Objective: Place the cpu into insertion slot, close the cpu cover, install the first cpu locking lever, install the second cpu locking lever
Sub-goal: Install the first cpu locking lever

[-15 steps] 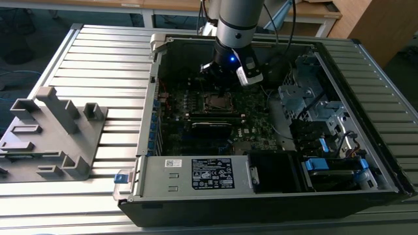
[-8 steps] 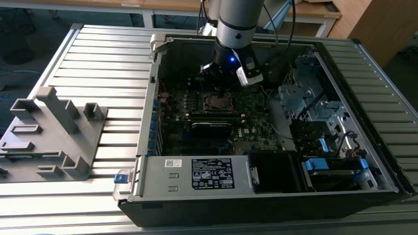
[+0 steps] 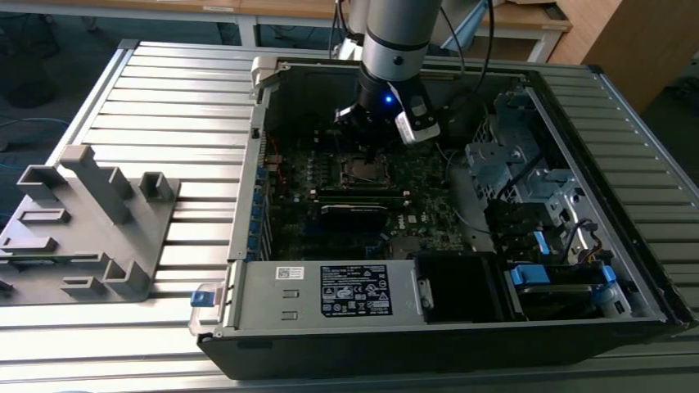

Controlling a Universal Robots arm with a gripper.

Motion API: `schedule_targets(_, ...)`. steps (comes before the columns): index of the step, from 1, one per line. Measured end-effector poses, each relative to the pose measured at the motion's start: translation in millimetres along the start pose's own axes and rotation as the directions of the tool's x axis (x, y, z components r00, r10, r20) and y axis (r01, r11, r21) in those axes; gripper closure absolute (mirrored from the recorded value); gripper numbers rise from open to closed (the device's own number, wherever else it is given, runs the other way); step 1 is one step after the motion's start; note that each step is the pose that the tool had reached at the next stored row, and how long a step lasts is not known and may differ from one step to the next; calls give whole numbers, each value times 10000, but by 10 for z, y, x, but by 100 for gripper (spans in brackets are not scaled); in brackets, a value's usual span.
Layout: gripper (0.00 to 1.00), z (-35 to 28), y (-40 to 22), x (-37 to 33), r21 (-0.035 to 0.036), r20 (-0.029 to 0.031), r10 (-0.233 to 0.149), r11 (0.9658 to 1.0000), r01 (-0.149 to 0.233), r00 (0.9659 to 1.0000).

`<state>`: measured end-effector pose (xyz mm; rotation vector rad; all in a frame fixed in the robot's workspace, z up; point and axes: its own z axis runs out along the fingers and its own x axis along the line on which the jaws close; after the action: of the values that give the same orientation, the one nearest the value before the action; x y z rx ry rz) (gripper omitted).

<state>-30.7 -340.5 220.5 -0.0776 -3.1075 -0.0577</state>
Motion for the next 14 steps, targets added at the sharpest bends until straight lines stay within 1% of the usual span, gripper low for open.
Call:
schedule_targets(4, 89, -1, 0, 0, -1, 0, -1, 10000, 1, 10000)
schedule_targets(10, 89, -50, 2, 2, 0, 0, -1, 10000, 1, 10000)
schedule_targets(14, 89, -50, 2, 2, -1, 1, -1, 10000, 1, 10000)
